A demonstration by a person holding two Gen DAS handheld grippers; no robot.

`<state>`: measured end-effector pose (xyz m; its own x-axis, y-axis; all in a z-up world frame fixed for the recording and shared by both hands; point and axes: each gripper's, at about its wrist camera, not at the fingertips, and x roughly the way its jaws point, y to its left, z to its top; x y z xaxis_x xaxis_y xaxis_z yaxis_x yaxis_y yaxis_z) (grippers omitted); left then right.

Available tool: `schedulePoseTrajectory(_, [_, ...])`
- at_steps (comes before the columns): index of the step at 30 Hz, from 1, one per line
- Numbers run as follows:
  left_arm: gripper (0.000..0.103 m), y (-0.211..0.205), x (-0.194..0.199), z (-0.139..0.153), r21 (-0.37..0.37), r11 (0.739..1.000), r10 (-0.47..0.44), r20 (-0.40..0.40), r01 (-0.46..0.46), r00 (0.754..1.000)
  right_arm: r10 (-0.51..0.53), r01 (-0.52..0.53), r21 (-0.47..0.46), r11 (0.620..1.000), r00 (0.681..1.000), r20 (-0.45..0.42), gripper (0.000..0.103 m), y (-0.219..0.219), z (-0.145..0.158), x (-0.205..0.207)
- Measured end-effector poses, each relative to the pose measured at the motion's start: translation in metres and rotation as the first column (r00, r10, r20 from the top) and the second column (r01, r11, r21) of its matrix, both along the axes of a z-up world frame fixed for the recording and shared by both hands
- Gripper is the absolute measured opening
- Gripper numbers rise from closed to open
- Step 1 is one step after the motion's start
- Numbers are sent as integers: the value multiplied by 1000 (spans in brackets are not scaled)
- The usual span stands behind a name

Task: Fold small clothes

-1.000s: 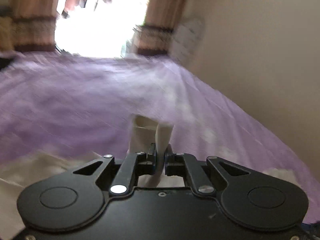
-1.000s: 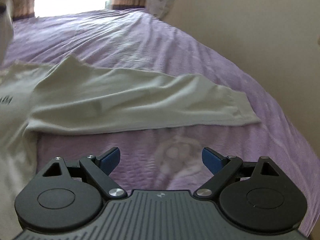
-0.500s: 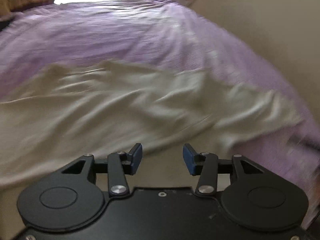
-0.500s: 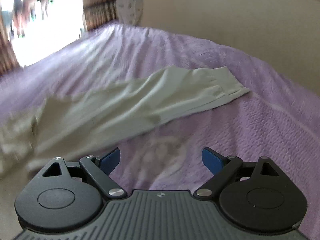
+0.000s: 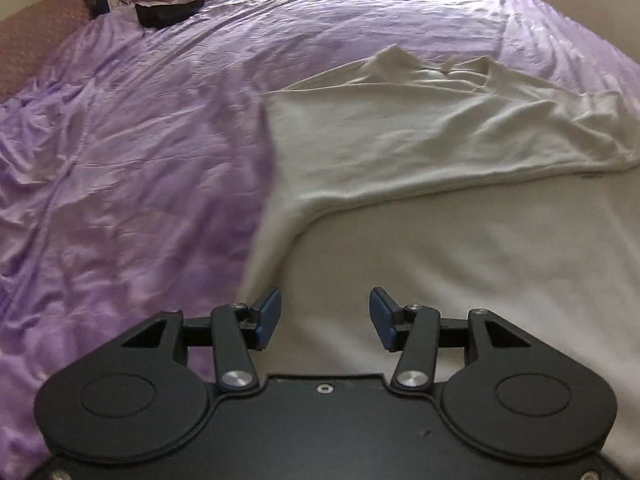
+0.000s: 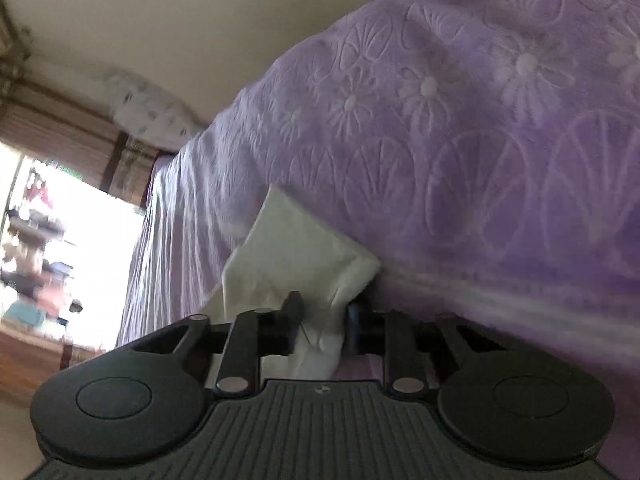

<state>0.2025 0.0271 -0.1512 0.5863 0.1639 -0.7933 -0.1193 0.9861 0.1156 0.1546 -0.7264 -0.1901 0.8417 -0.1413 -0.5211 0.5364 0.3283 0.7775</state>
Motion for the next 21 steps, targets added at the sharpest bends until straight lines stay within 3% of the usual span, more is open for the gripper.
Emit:
schedulePoseTrajectory(3, [51, 22, -7, 5, 43, 999, 13, 3, -13, 1000, -26, 24, -49, 999, 998, -50, 6, 7, 6, 6])
schedulePoseTrajectory(7, [51, 54, -25, 23, 48, 997, 53, 44, -55, 998, -97, 92, -144, 985, 995, -25, 6, 29, 27, -1])
schedulePoseTrajectory(12, [51, 84, -31, 31, 105, 991, 78, 67, -85, 995, -21, 24, -230, 973, 1000, 14, 5, 61, 66, 6])
schedulePoseTrajectory(16, [51, 116, -29, 32, 58, 993, 102, 72, -106, 992, 55, -35, -264, 964, 996, 69, 5, 101, 96, 17])
schedulePoseTrajectory(21, [51, 163, -8, 23, 39, 987, 148, 110, -153, 983, 143, -126, -310, 942, 989, 35, 5, 170, 105, 49])
